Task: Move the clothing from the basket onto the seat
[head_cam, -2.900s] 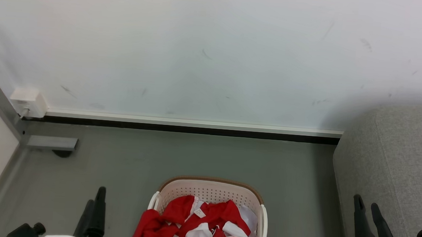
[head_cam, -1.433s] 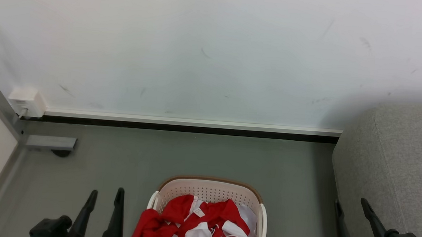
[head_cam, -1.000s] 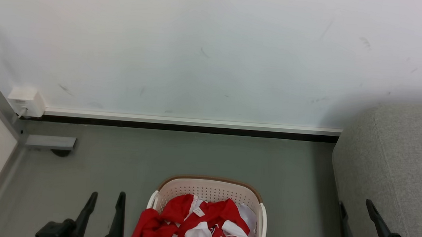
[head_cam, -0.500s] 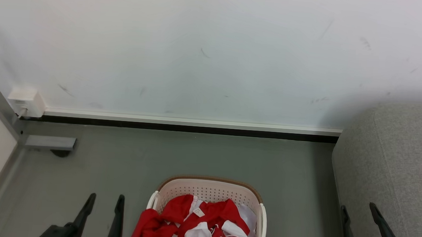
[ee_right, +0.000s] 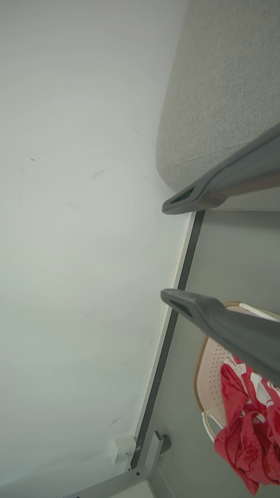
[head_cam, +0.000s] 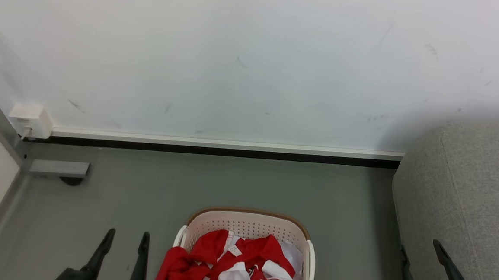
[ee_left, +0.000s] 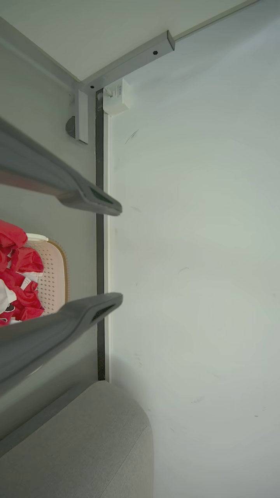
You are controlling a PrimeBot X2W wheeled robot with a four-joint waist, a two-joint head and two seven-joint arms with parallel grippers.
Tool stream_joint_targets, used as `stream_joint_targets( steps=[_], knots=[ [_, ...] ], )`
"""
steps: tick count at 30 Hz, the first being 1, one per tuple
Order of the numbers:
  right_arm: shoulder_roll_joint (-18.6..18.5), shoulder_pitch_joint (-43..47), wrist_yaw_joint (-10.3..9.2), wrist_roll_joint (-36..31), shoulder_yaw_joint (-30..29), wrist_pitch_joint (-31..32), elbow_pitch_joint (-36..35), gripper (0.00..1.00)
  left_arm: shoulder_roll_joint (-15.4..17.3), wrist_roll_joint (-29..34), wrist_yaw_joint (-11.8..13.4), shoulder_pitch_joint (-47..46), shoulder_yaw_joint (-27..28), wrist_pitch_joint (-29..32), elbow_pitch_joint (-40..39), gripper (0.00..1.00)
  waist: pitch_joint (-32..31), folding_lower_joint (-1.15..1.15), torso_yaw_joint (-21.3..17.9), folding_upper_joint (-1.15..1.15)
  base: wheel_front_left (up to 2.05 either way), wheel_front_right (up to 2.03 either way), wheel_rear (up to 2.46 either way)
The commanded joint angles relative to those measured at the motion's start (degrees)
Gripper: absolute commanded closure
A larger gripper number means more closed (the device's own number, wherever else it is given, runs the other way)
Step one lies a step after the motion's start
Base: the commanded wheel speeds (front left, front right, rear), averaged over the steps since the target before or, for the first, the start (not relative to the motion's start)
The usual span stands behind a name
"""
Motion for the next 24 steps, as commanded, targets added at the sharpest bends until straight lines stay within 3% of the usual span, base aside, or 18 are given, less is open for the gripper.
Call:
stream_joint_targets(
  steps=[1, 16, 24],
  knots=[
    [0.06, 0.54, -0.13, -0.28, 0.00, -0.22, 0.26, 0.00, 0.10, 0.59, -0.06, 0.70, 0.35, -0.04, 0.31, 0.00, -0.03, 0.00, 0.02, 0.00, 0.00, 0.00, 0.00],
    [0.07, 0.20, -0.12, 0.61, 0.17, -0.22, 0.20, 0.00, -0.22, -0.30, -0.57, 0.62, 0.71, -0.04, 0.60, 0.00, 0.23, 0.00, -0.62, 0.00, 0.00, 0.00, 0.00],
    [0.07, -1.31, -0.12, 1.30, 0.72, -0.21, -0.34, 0.00, -0.27, -0.83, -0.99, -2.14, -0.32, -0.04, 1.12, 0.00, 1.91, 0.00, -2.77, 0.00, 0.00, 0.00, 0.00]
  ],
)
